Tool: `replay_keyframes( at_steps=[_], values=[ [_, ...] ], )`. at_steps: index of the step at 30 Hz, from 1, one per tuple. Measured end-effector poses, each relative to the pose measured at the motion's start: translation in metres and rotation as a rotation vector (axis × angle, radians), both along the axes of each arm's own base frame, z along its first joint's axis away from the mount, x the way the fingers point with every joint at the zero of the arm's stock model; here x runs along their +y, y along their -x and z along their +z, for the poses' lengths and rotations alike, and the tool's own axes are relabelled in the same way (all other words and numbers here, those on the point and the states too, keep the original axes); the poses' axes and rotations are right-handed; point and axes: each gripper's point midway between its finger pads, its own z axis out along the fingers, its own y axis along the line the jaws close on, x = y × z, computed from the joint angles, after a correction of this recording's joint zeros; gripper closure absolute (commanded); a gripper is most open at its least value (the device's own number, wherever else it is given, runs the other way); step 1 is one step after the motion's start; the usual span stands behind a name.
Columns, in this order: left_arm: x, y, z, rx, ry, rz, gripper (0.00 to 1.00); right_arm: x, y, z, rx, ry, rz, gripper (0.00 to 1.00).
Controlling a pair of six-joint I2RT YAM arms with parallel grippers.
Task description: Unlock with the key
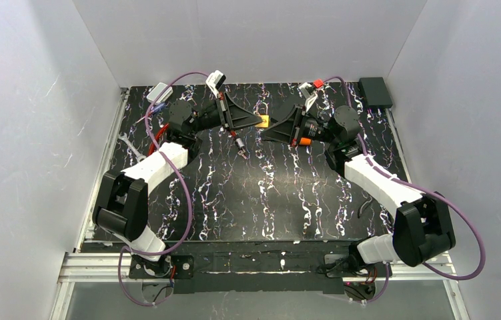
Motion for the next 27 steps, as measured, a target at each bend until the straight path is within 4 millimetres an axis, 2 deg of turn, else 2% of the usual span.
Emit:
replay_keyframes(
  at_steps=[1, 3, 4, 5, 9, 13, 17, 21, 24, 27],
  values=[
    [0.0, 0.0, -0.001, -0.002, -0.002, 0.002, 1.0, 0.0, 0.0, 0.0, 0.002, 0.001, 0.0, 0.88],
    [-0.001, -0.001, -0.002, -0.004, -0.007, 0.006, 1.0, 0.0, 0.0, -0.001, 0.006, 0.004, 0.0, 0.47],
    [-0.001, -0.002, -0.003, -0.003, -0.011, 0.01, 1.0, 0.0, 0.0, -0.002, 0.006, 0.007, -0.002, 0.34],
    [-0.002, -0.002, -0.005, 0.0, -0.017, 0.011, 1.0, -0.001, -0.001, -0.003, 0.001, 0.014, -0.008, 0.27],
    [-0.006, -0.002, -0.014, 0.015, -0.047, 0.012, 1.0, -0.006, 0.002, -0.003, -0.046, 0.053, -0.045, 0.24],
    [-0.007, -0.003, -0.018, 0.027, -0.067, 0.027, 1.0, -0.013, 0.009, 0.005, -0.109, 0.071, -0.074, 0.26],
    [-0.005, -0.005, -0.016, 0.027, -0.073, 0.058, 1.0, -0.018, 0.005, 0.005, -0.124, 0.09, -0.13, 0.3],
    [0.001, -0.012, -0.02, 0.046, -0.105, 0.136, 1.0, -0.022, -0.012, -0.006, -0.094, 0.133, -0.229, 0.3],
    [0.009, -0.022, -0.03, 0.079, -0.161, 0.23, 1.0, -0.023, -0.022, -0.018, -0.066, 0.176, -0.31, 0.3],
    [0.018, -0.032, -0.046, 0.112, -0.236, 0.323, 1.0, -0.015, -0.023, -0.028, -0.068, 0.232, -0.365, 0.32]
  ],
)
